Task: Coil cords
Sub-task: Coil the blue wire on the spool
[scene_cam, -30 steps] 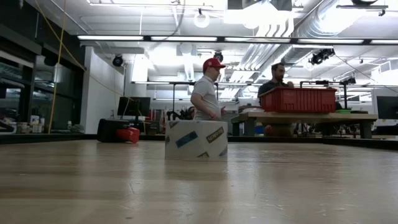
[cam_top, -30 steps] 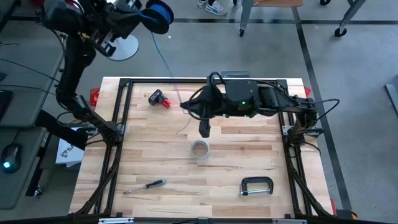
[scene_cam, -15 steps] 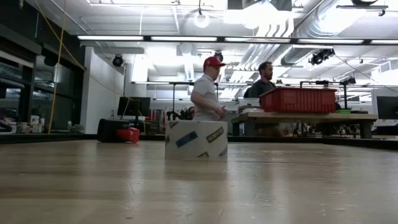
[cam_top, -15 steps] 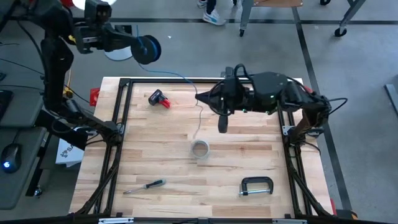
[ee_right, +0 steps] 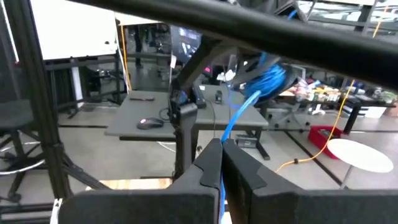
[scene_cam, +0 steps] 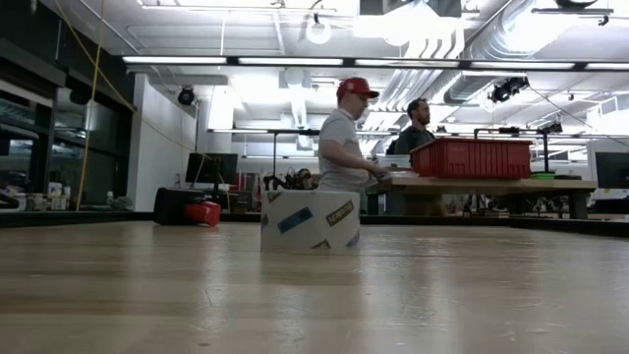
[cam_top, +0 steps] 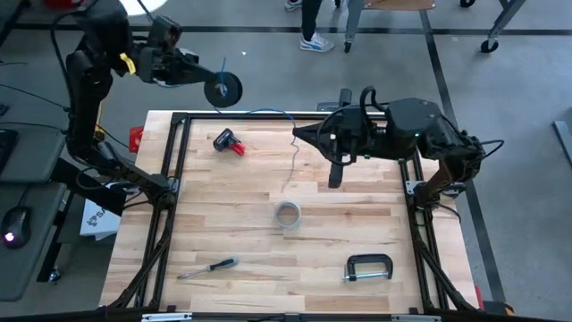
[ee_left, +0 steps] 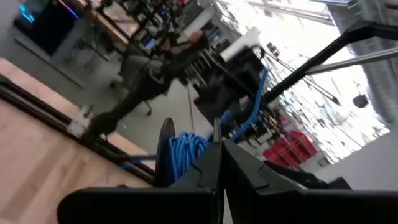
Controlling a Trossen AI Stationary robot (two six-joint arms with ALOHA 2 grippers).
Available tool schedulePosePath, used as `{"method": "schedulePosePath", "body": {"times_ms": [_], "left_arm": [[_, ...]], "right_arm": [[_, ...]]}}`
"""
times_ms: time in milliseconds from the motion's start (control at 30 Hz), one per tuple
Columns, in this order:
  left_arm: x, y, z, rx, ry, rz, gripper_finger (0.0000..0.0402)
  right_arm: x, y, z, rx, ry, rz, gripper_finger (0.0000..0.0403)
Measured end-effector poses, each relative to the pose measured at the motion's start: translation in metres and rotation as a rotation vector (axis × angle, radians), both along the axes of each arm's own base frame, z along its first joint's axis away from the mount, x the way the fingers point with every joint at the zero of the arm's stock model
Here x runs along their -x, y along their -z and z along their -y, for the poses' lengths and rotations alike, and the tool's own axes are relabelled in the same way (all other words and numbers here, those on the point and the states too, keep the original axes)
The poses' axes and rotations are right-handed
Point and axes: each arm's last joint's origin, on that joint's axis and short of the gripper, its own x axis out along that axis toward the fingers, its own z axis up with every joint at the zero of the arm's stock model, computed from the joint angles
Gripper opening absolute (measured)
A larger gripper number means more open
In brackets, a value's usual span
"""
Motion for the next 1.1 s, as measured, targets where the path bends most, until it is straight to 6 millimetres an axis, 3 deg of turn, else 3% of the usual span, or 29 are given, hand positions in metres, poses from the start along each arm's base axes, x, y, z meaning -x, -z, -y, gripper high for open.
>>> {"method": "schedulePosePath", "body": {"times_ms": [400, 767, 867, 1100], "left_arm": [[-0.041, 0.02, 0.008, 0.102, 0.18, -0.131, 0.0005], [-0.097, 0.037, 0.03, 0.153, 0.453, -0.189, 0.0005], [-0.116, 0.038, 0.035, 0.15, 0.509, -0.154, 0.0005], [-0.144, 0.018, 0.045, 0.092, 0.666, 0.076, 0.0005]], "right_arm": [[0.005, -0.005, 0.007, 0.032, 0.043, 0.019, 0.0], [0.001, -0.012, 0.016, 0.03, -0.009, 0.102, 0.0], [-0.006, -0.011, 0.017, 0.026, -0.042, 0.117, 0.0], [-0.022, 0.0, 0.013, -0.004, -0.104, 0.087, 0.0]]}}
